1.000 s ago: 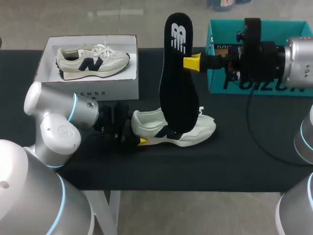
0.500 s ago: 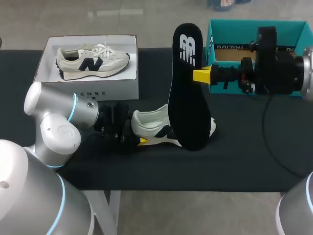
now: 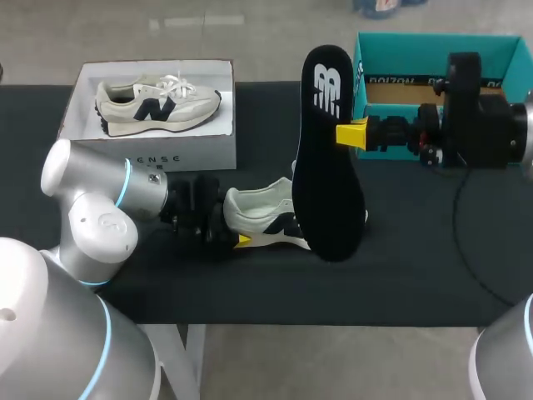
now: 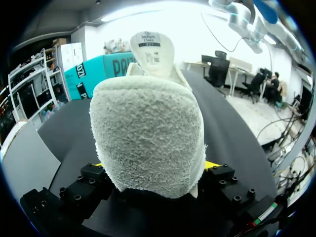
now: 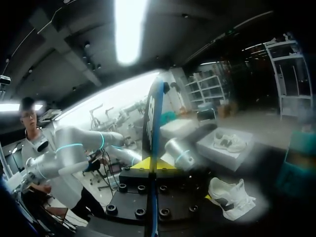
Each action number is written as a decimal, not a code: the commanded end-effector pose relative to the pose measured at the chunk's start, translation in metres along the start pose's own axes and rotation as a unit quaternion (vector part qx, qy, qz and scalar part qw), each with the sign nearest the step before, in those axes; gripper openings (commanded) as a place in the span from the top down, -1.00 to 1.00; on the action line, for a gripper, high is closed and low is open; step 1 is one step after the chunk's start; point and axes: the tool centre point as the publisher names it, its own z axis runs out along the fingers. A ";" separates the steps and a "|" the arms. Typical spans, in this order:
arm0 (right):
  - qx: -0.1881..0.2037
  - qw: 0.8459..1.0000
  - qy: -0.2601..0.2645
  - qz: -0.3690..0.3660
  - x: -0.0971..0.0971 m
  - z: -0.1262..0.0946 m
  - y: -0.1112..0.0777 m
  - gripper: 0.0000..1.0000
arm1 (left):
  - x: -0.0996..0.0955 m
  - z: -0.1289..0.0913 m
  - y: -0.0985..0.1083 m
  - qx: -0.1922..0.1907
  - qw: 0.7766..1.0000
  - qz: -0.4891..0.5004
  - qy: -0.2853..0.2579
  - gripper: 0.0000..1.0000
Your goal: Take the shoe out of the shoebox, open the shoe tongue, remove and reinsert the insole, then place the shoe into the shoebox
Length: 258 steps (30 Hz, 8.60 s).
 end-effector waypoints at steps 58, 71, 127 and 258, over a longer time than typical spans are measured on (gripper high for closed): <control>0.001 1.000 -0.001 0.001 0.000 0.002 0.000 1.00 | -0.015 -0.075 -0.030 -0.349 0.934 0.002 -0.076 -1.00; 0.001 1.000 -0.001 0.001 0.000 0.002 0.000 1.00 | -0.019 -0.083 -0.061 -0.411 0.908 0.036 -0.072 -1.00; 0.001 1.000 -0.001 0.001 0.000 0.002 0.000 1.00 | -0.061 0.016 -0.100 -0.388 0.916 0.093 -0.036 0.07; 0.001 1.000 -0.001 0.001 0.000 0.002 0.000 1.00 | -0.061 0.039 -0.172 -0.298 0.612 0.661 0.315 -1.00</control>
